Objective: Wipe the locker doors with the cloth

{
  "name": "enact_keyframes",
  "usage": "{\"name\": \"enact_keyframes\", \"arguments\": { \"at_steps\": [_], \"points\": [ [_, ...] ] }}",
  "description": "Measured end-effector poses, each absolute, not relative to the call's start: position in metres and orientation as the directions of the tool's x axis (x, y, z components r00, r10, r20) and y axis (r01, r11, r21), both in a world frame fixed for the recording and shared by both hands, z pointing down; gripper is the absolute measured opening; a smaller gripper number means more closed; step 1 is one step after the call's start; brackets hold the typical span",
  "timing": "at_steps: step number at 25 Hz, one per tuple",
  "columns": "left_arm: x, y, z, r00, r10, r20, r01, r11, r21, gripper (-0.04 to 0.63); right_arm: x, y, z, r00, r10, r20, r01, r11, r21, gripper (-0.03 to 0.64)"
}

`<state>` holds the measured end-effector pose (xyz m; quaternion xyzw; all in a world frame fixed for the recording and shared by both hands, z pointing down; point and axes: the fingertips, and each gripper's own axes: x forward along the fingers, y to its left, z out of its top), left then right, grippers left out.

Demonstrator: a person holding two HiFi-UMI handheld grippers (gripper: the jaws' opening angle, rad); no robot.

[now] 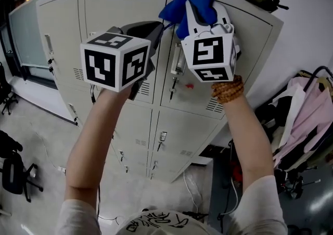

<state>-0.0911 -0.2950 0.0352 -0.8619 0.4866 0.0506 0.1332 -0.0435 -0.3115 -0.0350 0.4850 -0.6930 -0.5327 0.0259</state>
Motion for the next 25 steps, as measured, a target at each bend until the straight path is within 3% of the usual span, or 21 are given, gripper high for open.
{"name": "enact_keyframes", "arguments": {
  "at_steps": [14,25],
  "points": [
    [-0.05,-0.31,0.119,0.602,-0.786,-0.142,-0.799,-0.592,-0.108,0.002,0.017,-0.309,0.087,-0.455,-0.767,-0.452,-0.613,-0.098,0.784,0.031],
    [-0.053,-0.318,0.189,0.561,-0.823,-0.086,-0.827,-0.553,-0.102,0.002,0.028,-0.312,0.178,-0.411,-0.801,-0.436,-0.638,-0.089,0.765,0.031]
  ]
}}
